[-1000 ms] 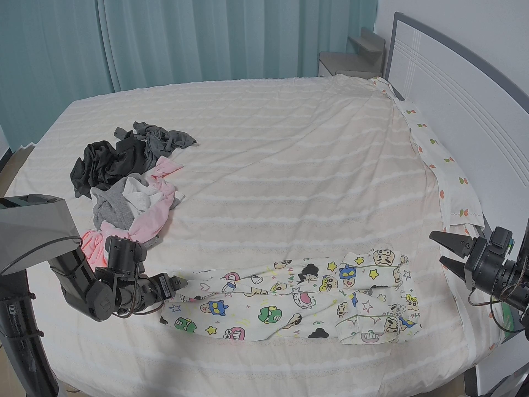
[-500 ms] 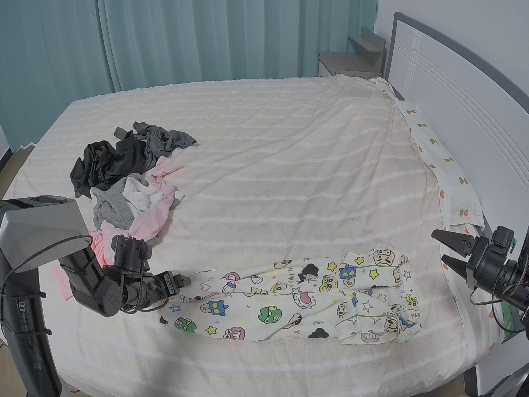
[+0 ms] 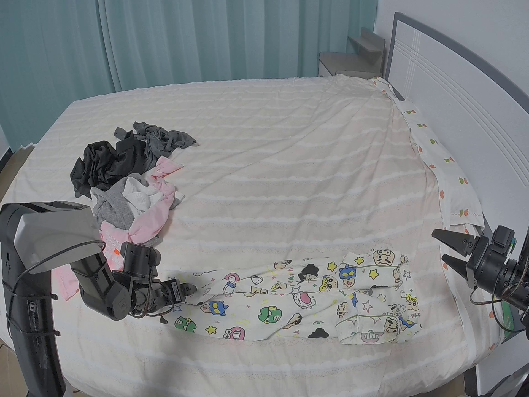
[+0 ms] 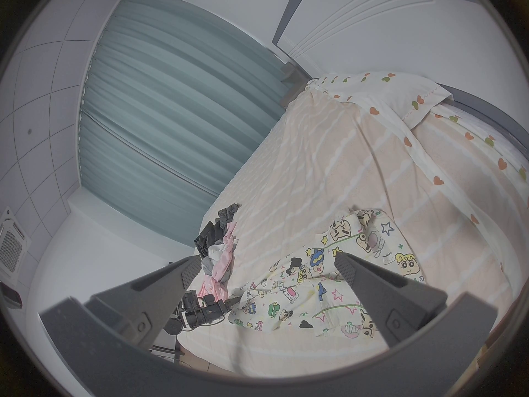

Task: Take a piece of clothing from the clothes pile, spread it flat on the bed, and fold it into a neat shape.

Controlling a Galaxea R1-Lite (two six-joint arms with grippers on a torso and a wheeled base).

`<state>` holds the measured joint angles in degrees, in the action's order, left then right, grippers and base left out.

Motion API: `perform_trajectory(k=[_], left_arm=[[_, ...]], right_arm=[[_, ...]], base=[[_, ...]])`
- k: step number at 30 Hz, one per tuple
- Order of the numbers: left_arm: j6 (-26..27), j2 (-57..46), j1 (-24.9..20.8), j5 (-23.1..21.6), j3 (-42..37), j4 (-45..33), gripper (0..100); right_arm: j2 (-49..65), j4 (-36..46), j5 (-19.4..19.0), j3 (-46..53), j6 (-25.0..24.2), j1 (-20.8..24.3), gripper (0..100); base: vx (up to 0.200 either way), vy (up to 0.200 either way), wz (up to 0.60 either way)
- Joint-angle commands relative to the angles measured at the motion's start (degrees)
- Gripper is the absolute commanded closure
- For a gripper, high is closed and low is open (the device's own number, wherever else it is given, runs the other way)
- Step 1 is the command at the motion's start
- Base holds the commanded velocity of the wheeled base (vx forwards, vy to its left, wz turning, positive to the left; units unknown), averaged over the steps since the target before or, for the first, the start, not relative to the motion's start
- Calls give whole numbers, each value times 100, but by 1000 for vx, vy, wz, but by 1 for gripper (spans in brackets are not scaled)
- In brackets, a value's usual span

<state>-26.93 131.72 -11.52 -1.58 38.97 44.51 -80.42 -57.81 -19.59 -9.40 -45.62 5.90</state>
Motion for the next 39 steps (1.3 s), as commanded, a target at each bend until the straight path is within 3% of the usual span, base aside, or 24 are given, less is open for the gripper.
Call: perform_trajectory(k=[1,2,19,31,39], left_arm=[[-32,108,-26,-17,67,-12,0],[-40,108,-43,-26,67,-12,100],[-49,-41,-17,9,-171,-4,100],[-76,-727,431,-105,-663,5,100],[-348,-876,853,-132,-935,471,100]], right_arm=[[-26,-2,8,8,0,-1,0],[-44,-2,-1,8,0,-1,0],[-88,6,-1,8,0,-45,0],[-61,-2,-1,26,-17,-63,0],[-35,-2,-1,26,-17,-63,0]], base=[[0,0,0],[0,0,0],[0,0,0],[0,0,0],[0,0,0]])
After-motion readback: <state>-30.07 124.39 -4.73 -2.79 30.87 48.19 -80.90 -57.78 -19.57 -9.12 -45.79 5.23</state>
